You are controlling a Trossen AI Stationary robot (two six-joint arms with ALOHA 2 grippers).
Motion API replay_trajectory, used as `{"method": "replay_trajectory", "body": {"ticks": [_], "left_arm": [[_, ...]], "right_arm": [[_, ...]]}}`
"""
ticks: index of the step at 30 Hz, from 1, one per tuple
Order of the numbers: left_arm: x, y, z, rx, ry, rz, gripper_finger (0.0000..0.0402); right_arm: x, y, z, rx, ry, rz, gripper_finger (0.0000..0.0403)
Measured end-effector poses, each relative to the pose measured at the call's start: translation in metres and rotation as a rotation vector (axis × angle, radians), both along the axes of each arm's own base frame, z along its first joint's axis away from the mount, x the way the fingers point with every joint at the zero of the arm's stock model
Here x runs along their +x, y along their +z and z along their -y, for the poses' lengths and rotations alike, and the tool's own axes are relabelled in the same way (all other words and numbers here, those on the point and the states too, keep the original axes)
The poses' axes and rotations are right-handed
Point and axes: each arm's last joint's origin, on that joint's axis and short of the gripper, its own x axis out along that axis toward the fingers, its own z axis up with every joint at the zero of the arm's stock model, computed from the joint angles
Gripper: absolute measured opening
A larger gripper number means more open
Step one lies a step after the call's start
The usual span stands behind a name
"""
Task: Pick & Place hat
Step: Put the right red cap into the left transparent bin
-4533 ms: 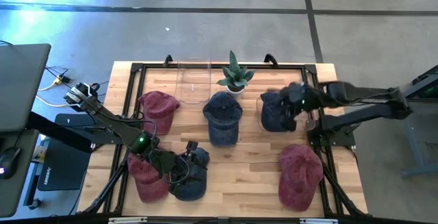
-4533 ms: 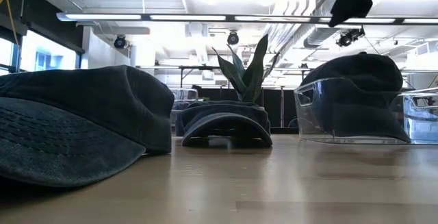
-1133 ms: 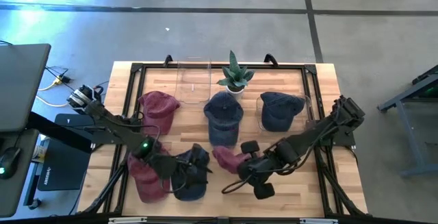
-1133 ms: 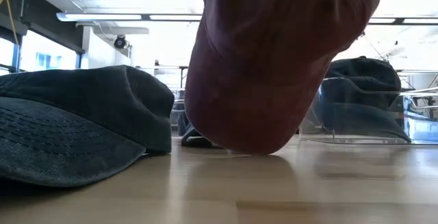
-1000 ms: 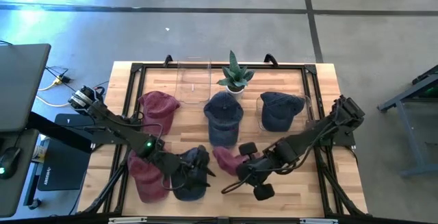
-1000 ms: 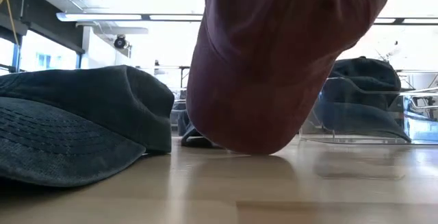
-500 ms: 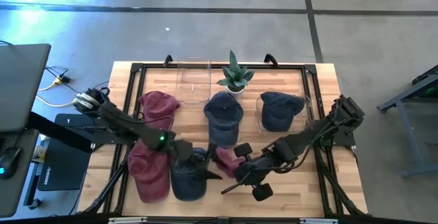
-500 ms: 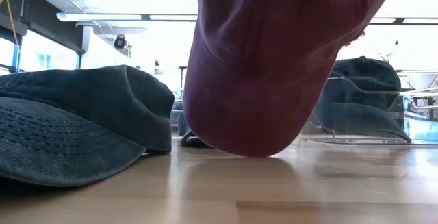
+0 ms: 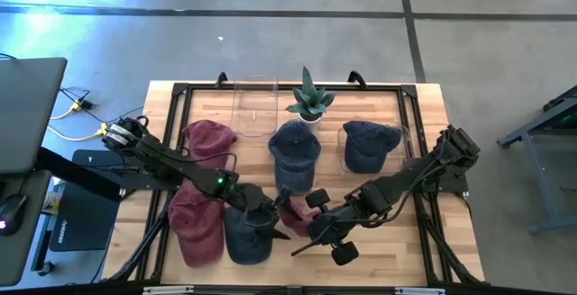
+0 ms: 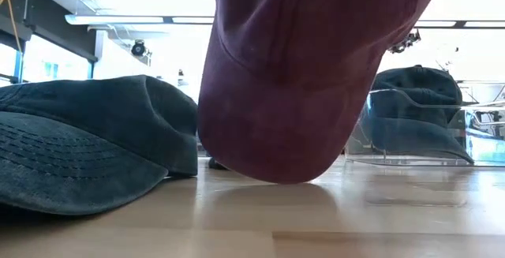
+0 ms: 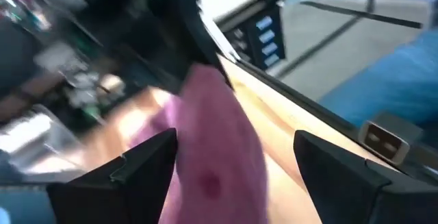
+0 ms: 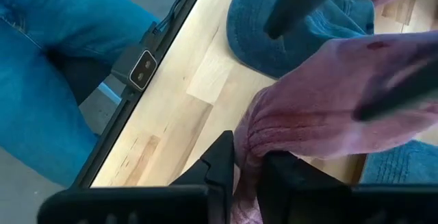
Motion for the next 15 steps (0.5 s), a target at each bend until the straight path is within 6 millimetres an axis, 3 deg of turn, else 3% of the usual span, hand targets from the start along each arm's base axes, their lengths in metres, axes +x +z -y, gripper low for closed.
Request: {"method": "replay_trajectory", "body": {"ticks": [4,7,15], "left_arm": [[-0.002,-0.002,0.002,-0.067,-0.085,-0.058,0.0274],[-0.004,-0.003,0.006,-0.101,-0.100,-0.086,0.0237],[-0.011,-0.009,0.015,-0.046,-0.057,-0.136,0.0063]], "right_arm": [[0.000,0.000,0.000,0.002,0.002,-0.001,0.0028],[0.000,0.000,0.000,0.001,0.000,-0.001,0.0036],[0.000,0.000,0.000,0.002,-0.003,0.001,0.0056]]}}
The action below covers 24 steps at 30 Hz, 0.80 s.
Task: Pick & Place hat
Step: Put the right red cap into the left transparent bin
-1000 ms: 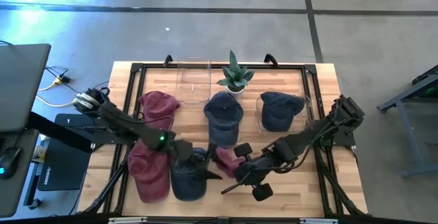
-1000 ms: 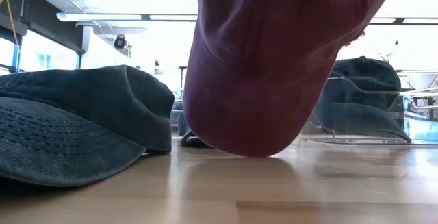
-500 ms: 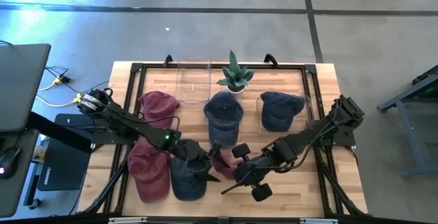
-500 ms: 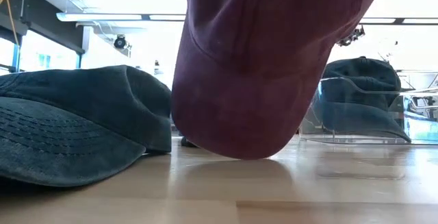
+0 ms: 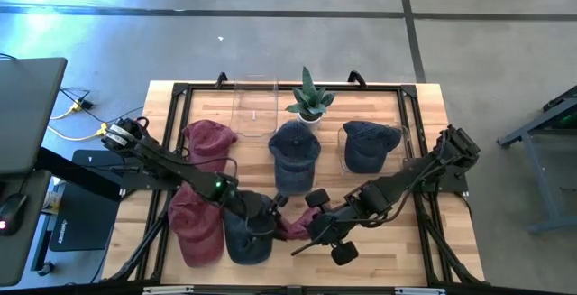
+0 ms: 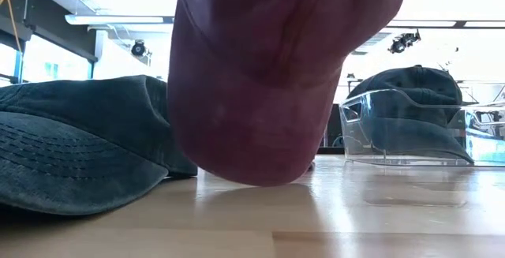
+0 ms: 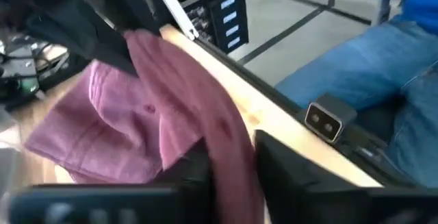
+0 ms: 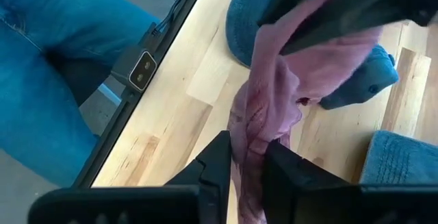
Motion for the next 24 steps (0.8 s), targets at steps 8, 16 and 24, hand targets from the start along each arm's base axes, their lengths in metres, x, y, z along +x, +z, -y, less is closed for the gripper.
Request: {"method": "replay_trajectory", "body": {"ticks": [8,16,24], "left_arm": [[-0.005,-0.003,0.007,0.067,0.010,0.001,0.0023],[-0.008,-0.003,0.011,0.095,0.011,0.015,0.0005],[-0.008,-0.004,0.011,0.103,0.011,0.002,0.0007]], "right_arm": [[0.003,0.004,-0.001,0.030,0.026,0.044,0.0131],[-0.002,-0.008,0.001,-0.213,0.077,0.014,0.0268],[0.004,-0.045,-0.016,-0.299,0.192,-0.083,0.0245]]}}
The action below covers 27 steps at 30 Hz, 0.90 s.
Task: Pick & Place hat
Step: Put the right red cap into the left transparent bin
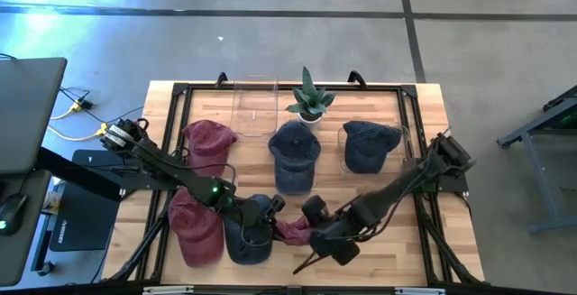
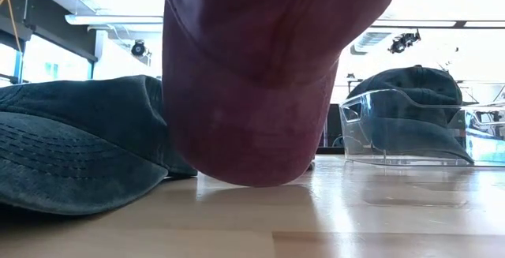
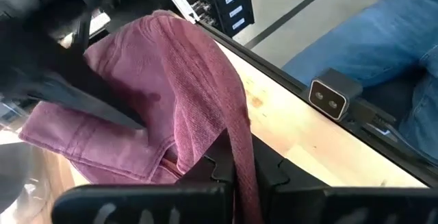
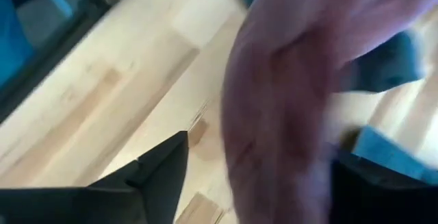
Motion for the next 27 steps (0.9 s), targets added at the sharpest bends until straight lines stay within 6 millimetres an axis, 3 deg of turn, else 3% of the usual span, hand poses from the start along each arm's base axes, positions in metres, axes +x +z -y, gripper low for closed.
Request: {"method": "replay_trajectory", "body": {"ticks": [10,14,22,27], "left_arm": [[-0.023,0.009,0.009,0.065,-0.051,-0.036,0.0007],[-0.028,0.014,0.013,0.085,-0.058,-0.007,0.0007],[-0.030,0.011,0.010,0.133,-0.015,-0.037,0.0007],[-0.031,0.010,0.008,0.163,0.017,-0.049,0.0007]], "right_arm": [[-0.022,0.001,-0.019,0.007,-0.056,-0.051,0.0114],[-0.023,0.002,-0.024,-0.025,-0.066,0.007,0.0100],[-0.018,0.002,-0.022,-0.024,-0.114,0.042,0.0115],[-0.017,0.002,-0.022,-0.022,-0.139,0.050,0.0060]]}}
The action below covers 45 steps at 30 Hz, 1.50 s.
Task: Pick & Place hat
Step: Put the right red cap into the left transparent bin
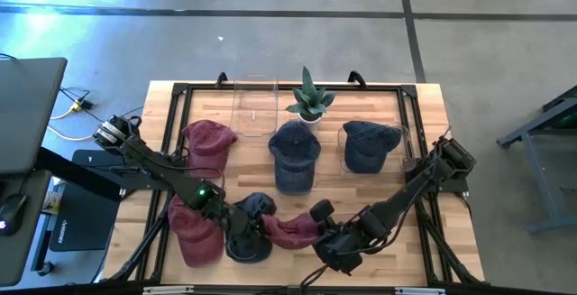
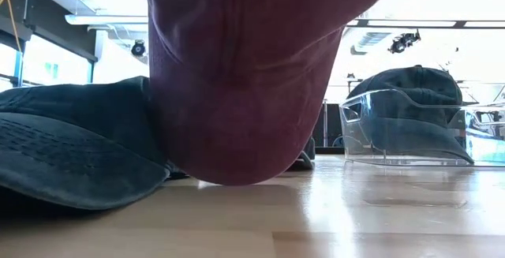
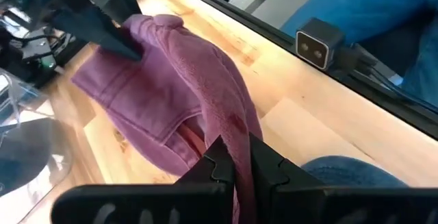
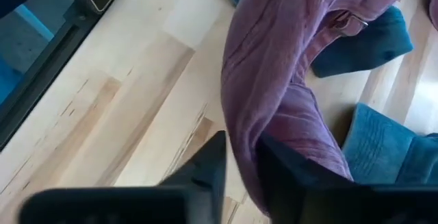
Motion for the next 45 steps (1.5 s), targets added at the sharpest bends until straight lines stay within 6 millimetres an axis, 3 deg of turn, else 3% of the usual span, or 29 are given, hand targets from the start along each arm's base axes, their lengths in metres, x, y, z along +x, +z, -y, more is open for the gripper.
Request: {"method": "replay_trajectory", "body": {"ticks": [4,9,20,24,31,36,41,45], "left_arm": [[0.000,0.000,0.000,-0.017,0.019,-0.006,0.0007],[0.001,0.001,0.000,-0.042,0.034,-0.007,0.0020],[0.002,0.020,0.002,-0.120,0.022,0.037,0.0197],[0.008,0.025,0.004,-0.171,0.060,0.108,0.0233],[0.024,0.003,0.017,-0.234,0.093,0.099,0.0241],[0.030,-0.015,0.023,-0.284,0.242,0.053,0.0241],[0.030,-0.013,0.023,-0.447,0.308,0.000,0.0241],[0.029,-0.014,0.025,-0.481,0.349,-0.012,0.0241]], "right_arm": [[0.003,-0.003,0.002,0.014,0.000,-0.020,0.0008],[0.004,-0.003,0.003,-0.007,-0.016,0.004,0.0015],[0.006,-0.002,0.003,-0.008,-0.054,0.036,0.0003],[0.007,-0.001,0.003,0.000,-0.059,0.049,0.0009],[0.009,0.000,0.003,-0.015,-0.083,0.081,0.0003],[0.009,0.000,0.003,-0.016,-0.085,0.082,0.0008],[0.009,0.000,0.003,-0.027,-0.092,0.090,0.0003],[0.009,0.001,0.004,-0.033,-0.115,0.105,0.0007]]}}
